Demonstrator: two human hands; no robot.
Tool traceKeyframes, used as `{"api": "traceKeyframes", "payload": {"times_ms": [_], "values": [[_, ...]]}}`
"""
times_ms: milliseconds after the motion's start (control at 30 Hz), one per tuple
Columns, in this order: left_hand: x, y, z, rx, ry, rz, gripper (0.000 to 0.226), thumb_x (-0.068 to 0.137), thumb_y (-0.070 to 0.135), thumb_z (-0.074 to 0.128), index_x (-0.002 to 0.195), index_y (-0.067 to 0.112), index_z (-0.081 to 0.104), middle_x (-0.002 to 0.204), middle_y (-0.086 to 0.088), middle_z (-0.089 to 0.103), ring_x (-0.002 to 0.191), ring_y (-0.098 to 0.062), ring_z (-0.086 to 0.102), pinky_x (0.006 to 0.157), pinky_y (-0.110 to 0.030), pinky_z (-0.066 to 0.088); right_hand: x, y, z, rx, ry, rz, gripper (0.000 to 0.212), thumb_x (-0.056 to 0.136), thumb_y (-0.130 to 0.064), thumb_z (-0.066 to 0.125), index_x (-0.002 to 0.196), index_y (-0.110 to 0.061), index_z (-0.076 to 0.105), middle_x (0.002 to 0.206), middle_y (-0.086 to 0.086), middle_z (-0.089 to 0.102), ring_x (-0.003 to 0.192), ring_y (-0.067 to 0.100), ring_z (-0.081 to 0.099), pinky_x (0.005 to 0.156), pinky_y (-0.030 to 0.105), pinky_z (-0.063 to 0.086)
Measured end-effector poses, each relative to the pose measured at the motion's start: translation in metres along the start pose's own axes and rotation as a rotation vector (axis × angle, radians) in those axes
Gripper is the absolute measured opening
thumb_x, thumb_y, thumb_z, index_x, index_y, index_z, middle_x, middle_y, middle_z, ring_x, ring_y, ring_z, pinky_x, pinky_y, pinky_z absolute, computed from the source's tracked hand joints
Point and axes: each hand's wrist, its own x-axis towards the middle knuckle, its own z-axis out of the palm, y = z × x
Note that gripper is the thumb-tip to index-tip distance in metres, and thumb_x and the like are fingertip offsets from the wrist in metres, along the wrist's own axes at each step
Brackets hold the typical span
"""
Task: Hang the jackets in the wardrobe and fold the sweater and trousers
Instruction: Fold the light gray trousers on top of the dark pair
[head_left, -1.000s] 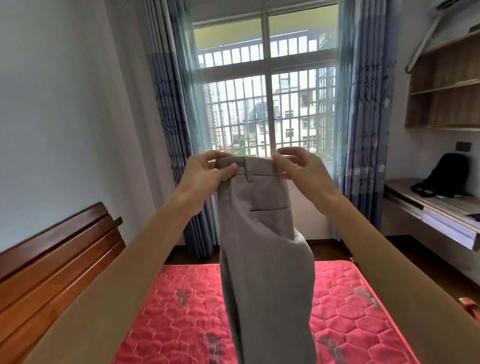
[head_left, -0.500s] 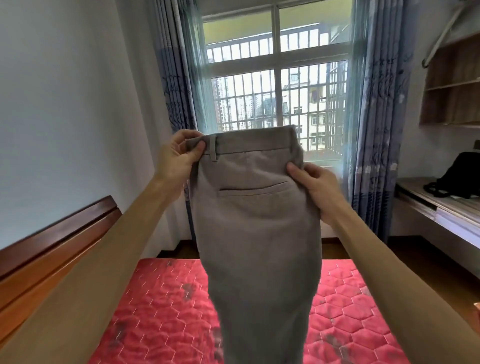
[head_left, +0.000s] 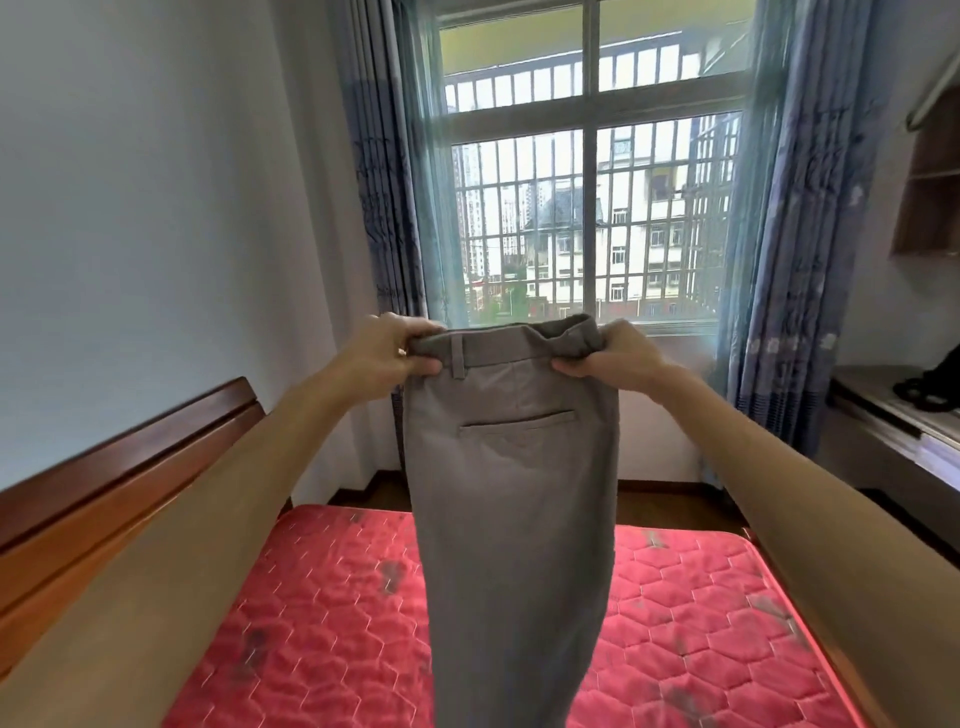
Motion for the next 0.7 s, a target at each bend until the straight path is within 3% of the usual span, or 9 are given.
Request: {"api": "traceKeyframes", "payload": {"times_ms": [100,200,333,433,567,700], "values": [[0.02,-0.013,0.005,0.276,-0.119,-0.002,0.028,0.076,0.014,0.083,0.102,0.011,0.075,0.091,-0.004,0.07,0.089,-0.023,0.063,0.076,-0.034,0.047,0.034,0.001,0.021,-0.271,0.001,0.003,0.044,0.072,-0.054,0.079,0.093,-0.015,0.075,0.097,0.006,0.072,0.094,0.026,0.066,0.085,0.039,0.056],[0.045,-0.024,0.013,0.354,0.006,-0.037,0.014,0.075,0.009,0.077,0.086,0.006,0.069,0.085,-0.01,0.067,0.084,-0.031,0.063,0.069,-0.037,0.048,0.065,-0.007,0.03,-0.319,0.061,0.031,0.045,0.082,-0.054,0.072,0.094,-0.01,0.07,0.099,0.012,0.07,0.09,0.029,0.062,0.075,0.032,0.048],[0.07,-0.024,0.014,0.267,0.258,-0.087,0.008,0.084,0.004,0.069,0.091,0.004,0.065,0.08,-0.008,0.065,0.075,-0.027,0.062,0.063,-0.034,0.044,0.097,-0.011,0.026,-0.126,0.213,0.0,0.025,0.09,-0.035,0.07,0.1,-0.012,0.074,0.101,0.01,0.07,0.102,0.026,0.064,0.088,0.033,0.051],[0.083,-0.019,0.009,0.231,0.364,-0.053,0.01,0.088,0.001,0.067,0.098,0.003,0.066,0.081,-0.006,0.063,0.073,-0.015,0.054,0.067,-0.027,0.038,0.105,-0.007,0.019,0.108,0.281,-0.054,0.017,0.094,-0.018,0.067,0.1,-0.005,0.076,0.1,0.004,0.069,0.104,0.021,0.064,0.083,0.027,0.048],[0.09,-0.017,0.007,0.185,0.462,0.011,0.015,0.086,-0.006,0.065,0.1,0.0,0.067,0.092,-0.016,0.071,0.079,-0.018,0.061,0.069,-0.02,0.039,0.102,-0.006,0.011,0.154,0.347,-0.185,0.021,0.093,-0.02,0.065,0.109,-0.019,0.078,0.108,-0.001,0.075,0.106,0.013,0.066,0.08,0.025,0.05],[0.086,-0.011,0.004,0.156,0.502,0.059,0.015,0.086,-0.006,0.065,0.1,0.001,0.067,0.092,-0.016,0.071,0.082,-0.023,0.064,0.07,-0.016,0.037,0.1,-0.007,0.003,0.16,0.368,-0.233,0.025,0.091,-0.023,0.061,0.11,-0.026,0.077,0.1,-0.003,0.077,0.1,0.013,0.069,0.085,0.03,0.054]]}}
